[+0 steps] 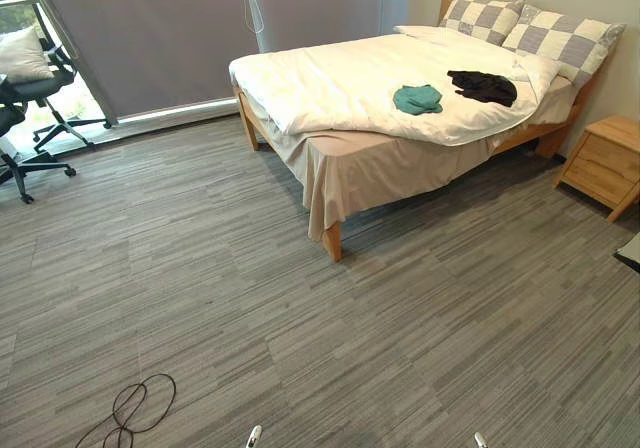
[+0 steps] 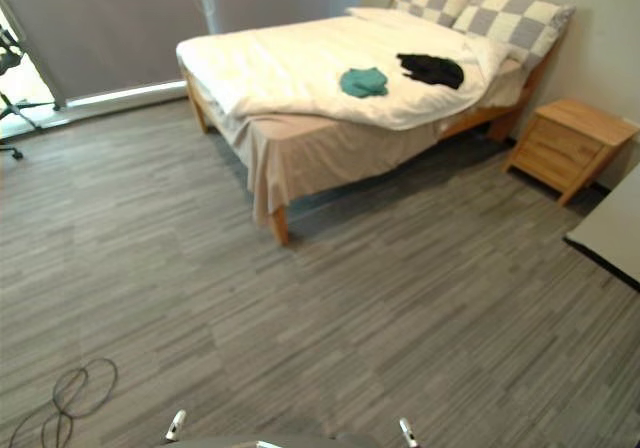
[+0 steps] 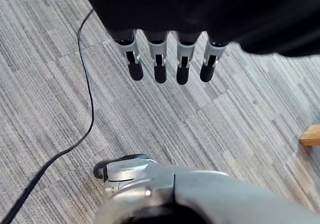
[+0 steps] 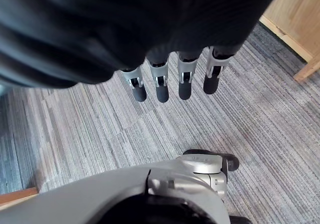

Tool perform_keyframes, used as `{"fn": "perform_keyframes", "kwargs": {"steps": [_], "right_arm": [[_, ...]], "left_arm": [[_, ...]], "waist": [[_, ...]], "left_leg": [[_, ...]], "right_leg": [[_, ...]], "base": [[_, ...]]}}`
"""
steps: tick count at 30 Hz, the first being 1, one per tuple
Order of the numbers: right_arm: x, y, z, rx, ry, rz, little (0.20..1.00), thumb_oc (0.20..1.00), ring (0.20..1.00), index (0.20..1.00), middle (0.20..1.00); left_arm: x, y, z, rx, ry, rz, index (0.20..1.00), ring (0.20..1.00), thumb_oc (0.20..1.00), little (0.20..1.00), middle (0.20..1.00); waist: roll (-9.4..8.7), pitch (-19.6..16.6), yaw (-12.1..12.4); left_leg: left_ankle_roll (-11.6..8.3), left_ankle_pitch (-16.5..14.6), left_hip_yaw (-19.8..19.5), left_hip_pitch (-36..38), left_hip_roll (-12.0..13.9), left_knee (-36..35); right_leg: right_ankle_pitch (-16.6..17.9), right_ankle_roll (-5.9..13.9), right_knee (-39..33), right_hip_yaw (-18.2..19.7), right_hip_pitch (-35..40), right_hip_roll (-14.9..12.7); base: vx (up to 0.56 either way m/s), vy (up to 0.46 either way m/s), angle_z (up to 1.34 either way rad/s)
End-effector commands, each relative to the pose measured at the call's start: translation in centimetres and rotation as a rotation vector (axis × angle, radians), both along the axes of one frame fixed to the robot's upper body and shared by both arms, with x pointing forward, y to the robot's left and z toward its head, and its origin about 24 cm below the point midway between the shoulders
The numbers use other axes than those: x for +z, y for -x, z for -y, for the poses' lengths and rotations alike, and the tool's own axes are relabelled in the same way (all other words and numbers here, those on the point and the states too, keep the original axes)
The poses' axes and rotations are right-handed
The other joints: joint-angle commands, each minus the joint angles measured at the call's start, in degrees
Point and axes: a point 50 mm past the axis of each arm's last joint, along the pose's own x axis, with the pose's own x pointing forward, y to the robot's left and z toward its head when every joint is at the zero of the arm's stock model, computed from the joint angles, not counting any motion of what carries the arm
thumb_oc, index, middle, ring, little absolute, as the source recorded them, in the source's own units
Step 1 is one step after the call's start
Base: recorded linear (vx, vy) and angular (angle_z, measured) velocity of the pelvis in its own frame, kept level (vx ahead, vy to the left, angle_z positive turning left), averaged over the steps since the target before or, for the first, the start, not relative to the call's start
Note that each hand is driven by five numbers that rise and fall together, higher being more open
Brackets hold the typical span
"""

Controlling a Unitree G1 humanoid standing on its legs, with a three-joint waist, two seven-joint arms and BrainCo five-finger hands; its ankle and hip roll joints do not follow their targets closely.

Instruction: Tidy up the quilt and then pick up the clothes from the bed and put them into the laundry hamper.

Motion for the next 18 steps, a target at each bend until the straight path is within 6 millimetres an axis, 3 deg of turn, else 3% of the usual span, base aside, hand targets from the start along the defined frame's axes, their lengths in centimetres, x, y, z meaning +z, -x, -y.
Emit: {"fn": "perform_keyframes", "kwargs": {"steps": [1, 5, 9, 13, 16, 17, 18], "right_arm": [[0.5, -8.4, -0.8, -0.318, -0.088, 0.106, 1.000, 1.000, 1.000, 1.000, 1.000], [0.2, -7.4, -0.7, -0.282, -0.066, 0.046, 1.000, 1.000, 1.000, 1.000, 1.000], [-0.1, -6.5, -0.7, -0.256, -0.043, -0.009, 1.000, 1.000, 1.000, 1.000, 1.000], [-0.2, -6.2, -0.7, -0.217, -0.021, -0.034, 1.000, 1.000, 1.000, 1.000, 1.000], [-0.1, -6.8, -0.9, -0.213, -0.017, -0.001, 1.000, 1.000, 1.000, 1.000, 1.000], [0.2, -7.7, -0.8, -0.212, -0.016, 0.032, 1.000, 1.000, 1.000, 1.000, 1.000], [0.3, -8.0, -0.8, -0.213, -0.015, 0.039, 1.000, 1.000, 1.000, 1.000, 1.000]], "left_arm": [[1.2, -7.9, 0.1, 0.547, 0.068, 0.353, 1.000, 1.000, 1.000, 1.000, 1.000], [0.4, -6.6, 0.4, 0.537, 0.045, 0.227, 1.000, 1.000, 1.000, 1.000, 1.000], [-0.6, -4.0, 0.9, 0.462, -0.054, -0.032, 1.000, 1.000, 1.000, 1.000, 1.000], [-0.7, -2.9, 0.6, 0.460, -0.111, -0.111, 1.000, 1.000, 1.000, 1.000, 1.000], [-0.7, -3.0, 0.5, 0.443, -0.115, -0.126, 1.000, 1.000, 1.000, 1.000, 1.000], [-0.6, -3.6, 0.3, 0.422, -0.123, -0.115, 1.000, 1.000, 1.000, 1.000, 1.000], [-0.5, -3.7, 0.2, 0.417, -0.126, -0.111, 1.000, 1.000, 1.000, 1.000, 1.000]], "waist": [[-2.66, 8.1, 2.0], [-2.80, 7.4, 1.5], [-2.96, 6.9, 1.2], [-2.72, 6.7, 1.0], [-2.23, 7.4, 0.9], [-1.89, 8.6, 1.1], [-1.85, 8.8, 1.2]], "left_leg": [[1.47, 8.9, -1.1, 10.1, -3.2, -23.6], [1.43, 8.9, -1.2, 10.6, -3.0, -23.6], [1.82, 8.9, -1.6, 11.4, -2.8, -23.6], [2.29, 8.5, -1.5, 11.5, -2.8, -22.6], [3.34, 7.2, -0.2, 10.3, -2.2, -19.6], [4.81, 6.0, 1.2, 8.4, -1.9, -16.5], [5.22, 5.7, 1.5, 8.0, -1.9, -16.0]], "right_leg": [[10.8, 7.14, -25.3, -8.8, 14.8, -2.1], [10.4, 6.78, -25.4, -7.8, 15.3, -1.5], [9.9, 6.45, -24.8, -6.9, 15.8, -1.5], [9.0, 6.25, -22.7, -6.4, 15.7, -1.9], [6.0, 6.39, -15.0, -7.2, 13.6, -3.7], [4.4, 6.11, -7.4, -8.1, 11.2, -4.9], [4.4, 6.14, -5.7, -8.2, 10.5, -5.2]], "base": [[0.00, -0.007, -0.15], [0.05, -0.001, -0.17], [0.10, 0.044, 0.07], [0.11, 0.111, -0.01], [0.08, 0.164, -0.06], [0.02, 0.158, -0.02], [0.00, 0.155, -0.03]]}}
